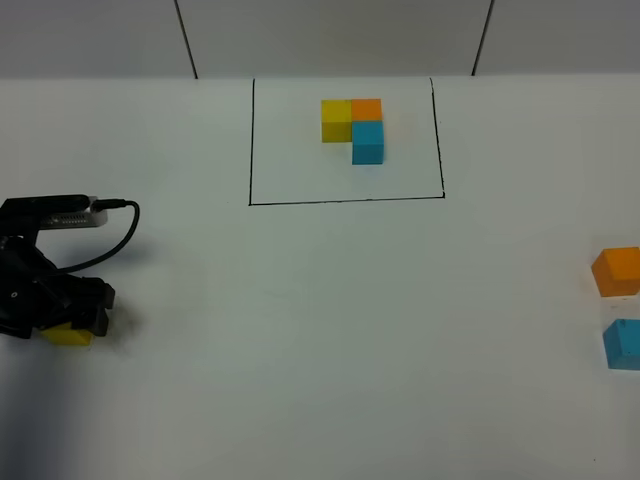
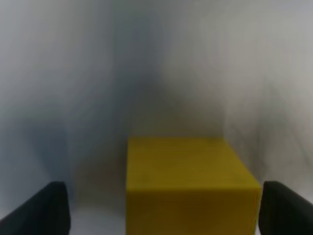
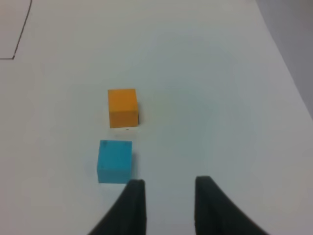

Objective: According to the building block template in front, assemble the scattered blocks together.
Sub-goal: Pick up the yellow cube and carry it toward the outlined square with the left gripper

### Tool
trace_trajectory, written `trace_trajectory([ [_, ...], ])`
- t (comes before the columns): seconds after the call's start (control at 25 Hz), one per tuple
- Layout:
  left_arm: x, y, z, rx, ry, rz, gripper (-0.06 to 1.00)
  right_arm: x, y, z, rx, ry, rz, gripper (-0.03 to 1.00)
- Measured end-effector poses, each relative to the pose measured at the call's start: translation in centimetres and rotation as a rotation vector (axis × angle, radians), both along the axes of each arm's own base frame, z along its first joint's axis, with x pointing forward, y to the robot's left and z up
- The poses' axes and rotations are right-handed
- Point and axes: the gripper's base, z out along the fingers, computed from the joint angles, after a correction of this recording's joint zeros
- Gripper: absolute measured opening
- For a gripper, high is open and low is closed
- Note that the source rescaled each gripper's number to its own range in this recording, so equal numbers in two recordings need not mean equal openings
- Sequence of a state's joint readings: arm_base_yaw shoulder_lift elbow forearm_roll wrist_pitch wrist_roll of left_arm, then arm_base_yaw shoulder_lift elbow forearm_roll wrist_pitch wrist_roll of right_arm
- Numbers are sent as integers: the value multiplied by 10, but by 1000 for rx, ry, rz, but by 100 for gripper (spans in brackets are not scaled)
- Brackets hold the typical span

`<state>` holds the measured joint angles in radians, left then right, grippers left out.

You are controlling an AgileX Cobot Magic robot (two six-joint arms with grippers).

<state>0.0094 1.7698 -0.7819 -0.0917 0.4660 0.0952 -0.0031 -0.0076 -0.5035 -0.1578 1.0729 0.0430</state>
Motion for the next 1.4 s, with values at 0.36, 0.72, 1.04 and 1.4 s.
trace_trajectory([
  [0.36, 11, 0, 14, 67, -41, -164, 2, 0, 0, 0, 0, 0, 0, 0],
  [0.72, 34, -88, 89, 119, -194, -905, 2, 0, 0, 0, 0, 0, 0, 0],
  [1.04, 36, -175, 95, 93, -231, -1278, 2, 0, 0, 0, 0, 0, 0, 0],
  [1.4, 56, -247, 63, 81, -199, -1451, 2, 0, 0, 0, 0, 0, 0, 0],
])
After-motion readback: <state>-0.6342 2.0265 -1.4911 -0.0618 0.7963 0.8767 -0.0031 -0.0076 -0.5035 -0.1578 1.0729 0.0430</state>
